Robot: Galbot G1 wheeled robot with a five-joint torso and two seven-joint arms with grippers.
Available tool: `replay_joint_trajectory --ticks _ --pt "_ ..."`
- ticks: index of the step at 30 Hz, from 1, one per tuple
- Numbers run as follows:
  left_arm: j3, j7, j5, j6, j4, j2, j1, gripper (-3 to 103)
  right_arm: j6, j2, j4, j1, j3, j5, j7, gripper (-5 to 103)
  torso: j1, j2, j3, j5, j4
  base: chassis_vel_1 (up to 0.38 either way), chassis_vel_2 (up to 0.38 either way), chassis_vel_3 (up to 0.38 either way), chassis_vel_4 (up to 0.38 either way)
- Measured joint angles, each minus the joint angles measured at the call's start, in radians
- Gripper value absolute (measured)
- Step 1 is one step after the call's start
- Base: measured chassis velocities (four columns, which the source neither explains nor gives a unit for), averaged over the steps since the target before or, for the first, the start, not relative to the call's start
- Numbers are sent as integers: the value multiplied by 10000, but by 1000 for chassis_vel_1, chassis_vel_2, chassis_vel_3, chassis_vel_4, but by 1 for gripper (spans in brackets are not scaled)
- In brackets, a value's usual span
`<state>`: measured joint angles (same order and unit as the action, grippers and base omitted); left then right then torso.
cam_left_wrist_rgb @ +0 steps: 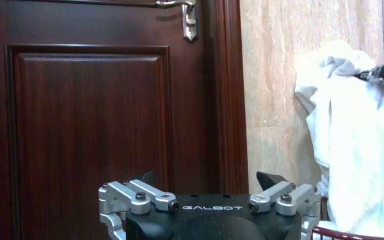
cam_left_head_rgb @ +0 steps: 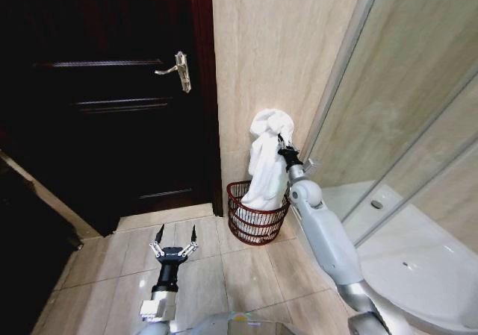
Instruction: Discard the used towel into the hamper.
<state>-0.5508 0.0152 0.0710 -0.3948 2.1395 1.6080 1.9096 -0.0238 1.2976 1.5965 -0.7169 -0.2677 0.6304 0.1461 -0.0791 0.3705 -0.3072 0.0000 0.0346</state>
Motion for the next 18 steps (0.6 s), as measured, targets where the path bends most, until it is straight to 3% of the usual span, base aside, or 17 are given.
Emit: replay_joint_trajectory --ticks 12,18 --pt "-154 59 -124 -107 13 1 128 100 0 424 -178 -690 -138 -82 -145 16 182 -494 308 0 2 0 0 0 0" --pt "-206 83 -358 -106 58 -81 57 100 -656 453 277 -1615 -349 -166 -126 16 204 -603 397 1 0 0 0 0 0"
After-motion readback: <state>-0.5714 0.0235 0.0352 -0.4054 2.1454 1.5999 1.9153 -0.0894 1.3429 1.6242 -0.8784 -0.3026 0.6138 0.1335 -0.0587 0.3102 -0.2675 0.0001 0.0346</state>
